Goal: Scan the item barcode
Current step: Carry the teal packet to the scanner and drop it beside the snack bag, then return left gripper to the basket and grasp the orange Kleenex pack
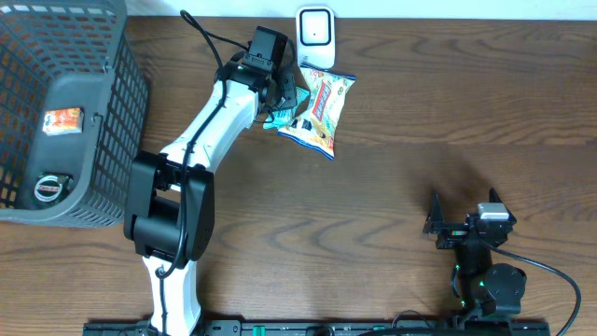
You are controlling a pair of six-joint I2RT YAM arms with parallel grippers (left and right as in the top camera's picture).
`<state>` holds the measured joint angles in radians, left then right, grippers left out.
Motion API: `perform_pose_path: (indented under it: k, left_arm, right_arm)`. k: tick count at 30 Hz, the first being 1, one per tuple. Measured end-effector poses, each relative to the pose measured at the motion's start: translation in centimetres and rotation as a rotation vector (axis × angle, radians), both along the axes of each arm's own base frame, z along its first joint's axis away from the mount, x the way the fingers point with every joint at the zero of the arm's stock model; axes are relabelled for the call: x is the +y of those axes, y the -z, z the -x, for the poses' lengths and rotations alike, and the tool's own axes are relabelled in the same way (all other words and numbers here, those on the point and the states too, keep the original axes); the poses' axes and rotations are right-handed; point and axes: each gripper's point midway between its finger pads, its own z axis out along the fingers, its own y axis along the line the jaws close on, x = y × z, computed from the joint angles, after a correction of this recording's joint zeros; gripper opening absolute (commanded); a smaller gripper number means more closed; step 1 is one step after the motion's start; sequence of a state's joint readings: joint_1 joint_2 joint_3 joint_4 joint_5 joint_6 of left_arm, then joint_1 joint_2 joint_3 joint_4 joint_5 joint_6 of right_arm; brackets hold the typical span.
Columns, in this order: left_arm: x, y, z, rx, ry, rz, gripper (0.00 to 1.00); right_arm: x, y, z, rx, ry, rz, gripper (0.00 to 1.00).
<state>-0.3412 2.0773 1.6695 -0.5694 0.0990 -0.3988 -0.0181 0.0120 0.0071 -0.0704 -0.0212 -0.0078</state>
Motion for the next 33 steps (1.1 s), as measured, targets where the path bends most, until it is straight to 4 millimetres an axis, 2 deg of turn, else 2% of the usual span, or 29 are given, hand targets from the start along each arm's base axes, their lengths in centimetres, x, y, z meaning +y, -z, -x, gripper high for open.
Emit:
perform_pose_path:
  k: [3, 5, 6, 8, 11, 14, 16, 18, 20, 22, 24, 28, 30, 33]
  left_arm:
    - [0.2, -0.2, -0.1, -0.007, 0.009, -0.005, 0.4]
    - [0.6, -1.3, -0.3, -0.035, 0.027, -0.011, 0.5]
    - [1.1, -3.3, -0.6, -0.081, 0.035, -0.01, 0.52]
    - [1.9, -6.0, -0.7, -0.141, 0.05, -0.012, 0.56]
    - [4.7, -12.3, -0.8, -0.283, 0.028, -0.027, 0.61]
    - [9.9, -19.6, -0.1, -0.454, -0.056, -0.11, 0.62]
    - [15.0, -24.0, 1.1, -0.551, -0.17, -0.217, 0.66]
    - [19.8, -27.1, 2.6, -0.607, -0.298, -0.316, 0.67]
    - [24.2, -28.8, 4.0, -0.627, -0.415, -0.402, 0.67]
    - [28.1, -29.3, 5.4, -0.608, -0.515, -0.472, 0.67]
    - [31.6, -28.8, 6.5, -0.566, -0.596, -0.529, 0.68]
    - [37.3, -27.5, 8.3, -0.49, -0.73, -0.592, 0.68]
    - [39.2, -26.8, 9.0, -0.462, -0.792, -0.593, 0.74]
    - [41.6, -25.4, 10.1, -0.426, -0.909, -0.559, 0.76]
  right_arm:
    - [0.0, 0.0, 0.0, 0.0, 0.0, 0.0, 0.99]
    - [0.0, 0.0, 0.0, 0.0, 0.0, 0.0, 0.99]
    - [0.0, 0.0, 0.0, 0.0, 0.0, 0.0, 0.99]
    - [0.0, 0.0, 0.0, 0.0, 0.0, 0.0, 0.99]
    - [0.0, 0.0, 0.0, 0.0, 0.0, 0.0, 0.99]
    - [0.0, 0.0, 0.0, 0.0, 0.0, 0.0, 0.99]
    - [0.0, 0.0, 0.0, 0.0, 0.0, 0.0, 0.99]
    - [0.0, 0.0, 0.0, 0.0, 0.0, 0.0, 0.99]
    - [0.0, 0.0, 0.0, 0.0, 0.0, 0.0, 0.99]
    - [0.0, 0.0, 0.0, 0.0, 0.0, 0.0, 0.99]
    - [0.0, 0.0, 0.0, 0.0, 0.0, 0.0, 0.99]
    - [0.0, 0.0, 0.0, 0.0, 0.0, 0.0, 0.99]
    - [0.0, 0.0, 0.0, 0.0, 0.0, 0.0, 0.99]
    - [0.0, 0.0, 0.0, 0.0, 0.0, 0.0, 0.99]
